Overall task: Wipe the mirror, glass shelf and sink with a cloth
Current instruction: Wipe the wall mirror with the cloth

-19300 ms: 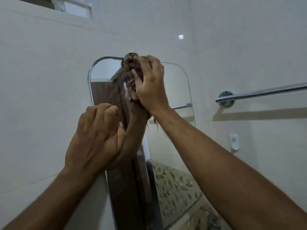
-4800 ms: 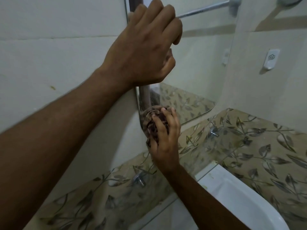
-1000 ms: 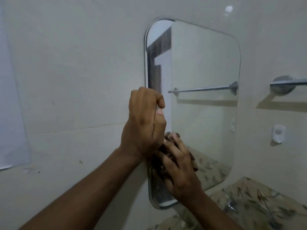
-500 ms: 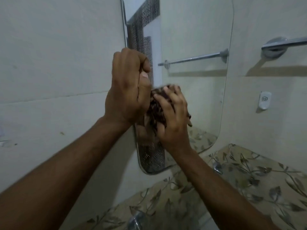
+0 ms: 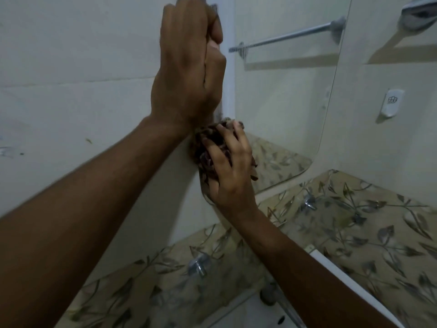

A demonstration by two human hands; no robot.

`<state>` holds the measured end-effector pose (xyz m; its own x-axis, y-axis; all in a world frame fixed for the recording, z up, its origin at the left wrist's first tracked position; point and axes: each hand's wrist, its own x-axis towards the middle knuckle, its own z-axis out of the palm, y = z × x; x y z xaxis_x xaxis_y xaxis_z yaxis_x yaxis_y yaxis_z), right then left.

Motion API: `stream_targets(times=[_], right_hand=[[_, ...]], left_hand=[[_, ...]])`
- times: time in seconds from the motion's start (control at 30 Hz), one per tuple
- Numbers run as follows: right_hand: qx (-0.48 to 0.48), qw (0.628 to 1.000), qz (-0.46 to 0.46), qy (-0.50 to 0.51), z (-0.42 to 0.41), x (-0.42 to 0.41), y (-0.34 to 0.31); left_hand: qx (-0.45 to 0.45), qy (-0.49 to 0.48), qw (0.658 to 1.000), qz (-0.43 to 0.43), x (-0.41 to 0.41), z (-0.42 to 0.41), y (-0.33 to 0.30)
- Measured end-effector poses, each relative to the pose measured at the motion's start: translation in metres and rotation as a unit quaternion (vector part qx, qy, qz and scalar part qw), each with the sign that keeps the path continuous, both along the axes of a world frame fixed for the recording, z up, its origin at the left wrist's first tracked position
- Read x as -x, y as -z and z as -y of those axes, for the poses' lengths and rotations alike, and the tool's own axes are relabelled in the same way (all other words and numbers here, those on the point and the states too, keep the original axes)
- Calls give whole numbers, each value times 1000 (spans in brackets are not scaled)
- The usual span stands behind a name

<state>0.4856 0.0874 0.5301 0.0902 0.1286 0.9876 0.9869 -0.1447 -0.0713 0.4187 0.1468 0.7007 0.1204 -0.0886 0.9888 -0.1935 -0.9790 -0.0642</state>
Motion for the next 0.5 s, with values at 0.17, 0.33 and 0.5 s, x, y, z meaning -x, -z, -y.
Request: stream_targets(times=[0.17, 0.33, 0.5], right_hand=[[59, 998, -13, 11, 9, 2, 81], [44, 998, -48, 9, 5, 9, 70], [-24, 998, -63, -9, -7, 18, 52]], left_hand=[[9, -3, 1000, 11, 0, -1, 0], [2, -22, 1000, 6, -1, -3, 1], [-9, -39, 999, 4, -2, -11, 6]])
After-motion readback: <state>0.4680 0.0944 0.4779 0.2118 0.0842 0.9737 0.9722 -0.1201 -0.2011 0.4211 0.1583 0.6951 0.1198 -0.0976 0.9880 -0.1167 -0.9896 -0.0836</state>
